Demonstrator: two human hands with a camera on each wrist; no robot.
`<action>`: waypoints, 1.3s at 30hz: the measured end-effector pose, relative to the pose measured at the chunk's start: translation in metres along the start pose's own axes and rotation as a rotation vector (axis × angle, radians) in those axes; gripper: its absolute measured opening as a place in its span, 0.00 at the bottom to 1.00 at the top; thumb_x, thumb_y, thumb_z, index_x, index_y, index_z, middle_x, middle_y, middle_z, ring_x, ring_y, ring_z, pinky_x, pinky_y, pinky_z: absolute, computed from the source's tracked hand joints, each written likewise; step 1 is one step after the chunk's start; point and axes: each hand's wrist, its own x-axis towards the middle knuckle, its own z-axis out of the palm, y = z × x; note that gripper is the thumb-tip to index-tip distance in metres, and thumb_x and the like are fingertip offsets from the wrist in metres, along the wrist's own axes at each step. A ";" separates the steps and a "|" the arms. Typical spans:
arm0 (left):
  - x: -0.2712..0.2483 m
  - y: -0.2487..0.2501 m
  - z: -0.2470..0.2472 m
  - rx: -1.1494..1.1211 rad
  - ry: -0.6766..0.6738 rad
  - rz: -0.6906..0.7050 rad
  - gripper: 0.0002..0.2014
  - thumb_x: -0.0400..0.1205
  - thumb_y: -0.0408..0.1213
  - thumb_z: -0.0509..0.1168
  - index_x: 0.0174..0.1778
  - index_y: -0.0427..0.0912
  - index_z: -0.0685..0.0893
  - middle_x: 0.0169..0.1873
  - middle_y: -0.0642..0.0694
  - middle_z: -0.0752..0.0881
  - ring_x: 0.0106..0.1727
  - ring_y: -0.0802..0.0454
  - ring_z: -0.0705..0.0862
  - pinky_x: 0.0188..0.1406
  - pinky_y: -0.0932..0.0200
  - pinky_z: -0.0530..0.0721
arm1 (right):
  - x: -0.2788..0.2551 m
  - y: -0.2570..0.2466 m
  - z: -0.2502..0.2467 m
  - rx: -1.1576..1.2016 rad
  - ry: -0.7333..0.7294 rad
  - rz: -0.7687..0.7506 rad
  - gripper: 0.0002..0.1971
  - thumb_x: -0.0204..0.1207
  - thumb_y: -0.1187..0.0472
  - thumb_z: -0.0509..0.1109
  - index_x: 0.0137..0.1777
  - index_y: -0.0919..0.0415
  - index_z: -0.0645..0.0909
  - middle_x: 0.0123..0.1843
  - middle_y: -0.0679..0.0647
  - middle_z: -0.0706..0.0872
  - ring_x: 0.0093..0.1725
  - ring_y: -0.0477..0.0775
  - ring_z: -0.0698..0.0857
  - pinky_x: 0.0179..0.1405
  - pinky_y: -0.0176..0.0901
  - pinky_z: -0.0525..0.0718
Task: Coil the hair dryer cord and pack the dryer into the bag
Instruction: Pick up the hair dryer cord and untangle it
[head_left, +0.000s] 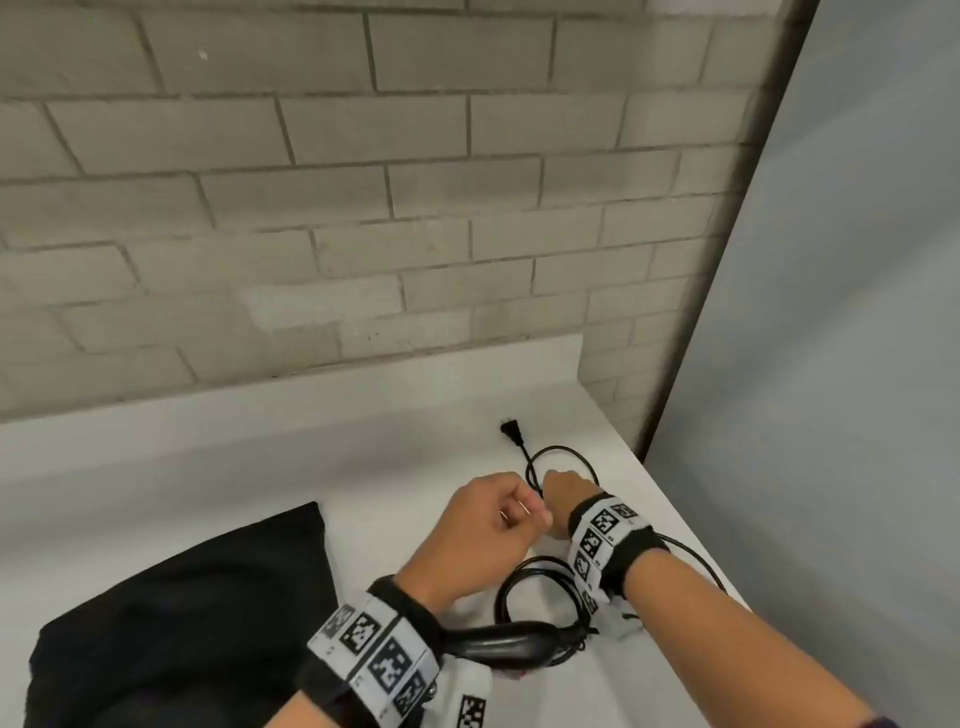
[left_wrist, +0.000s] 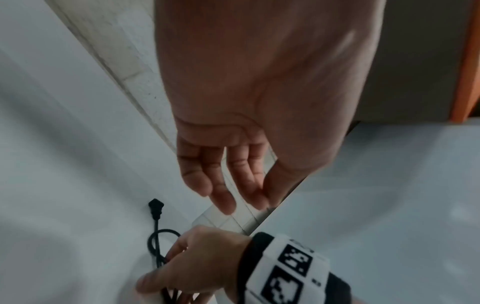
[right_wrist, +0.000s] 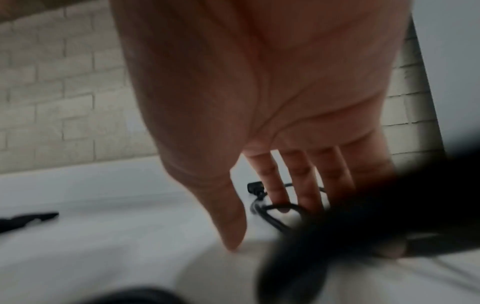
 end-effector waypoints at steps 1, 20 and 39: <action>0.003 -0.001 0.002 0.012 0.016 -0.019 0.03 0.80 0.44 0.72 0.42 0.51 0.86 0.30 0.56 0.84 0.30 0.63 0.79 0.36 0.63 0.80 | 0.001 -0.002 0.002 -0.022 0.012 0.010 0.18 0.77 0.57 0.65 0.65 0.63 0.74 0.66 0.61 0.80 0.64 0.62 0.83 0.57 0.49 0.82; -0.001 -0.007 0.000 -0.329 0.262 -0.213 0.14 0.83 0.44 0.71 0.44 0.34 0.87 0.32 0.41 0.92 0.35 0.49 0.91 0.41 0.58 0.90 | -0.098 -0.009 -0.033 0.630 0.359 -0.356 0.03 0.71 0.54 0.78 0.39 0.48 0.87 0.34 0.44 0.87 0.32 0.40 0.82 0.33 0.29 0.78; -0.029 -0.016 -0.062 -0.718 0.526 -0.248 0.12 0.90 0.29 0.54 0.48 0.31 0.82 0.28 0.43 0.79 0.27 0.46 0.85 0.37 0.48 0.90 | -0.178 0.043 -0.086 1.303 0.240 -0.663 0.18 0.63 0.43 0.82 0.43 0.56 0.89 0.32 0.61 0.87 0.36 0.55 0.85 0.42 0.41 0.85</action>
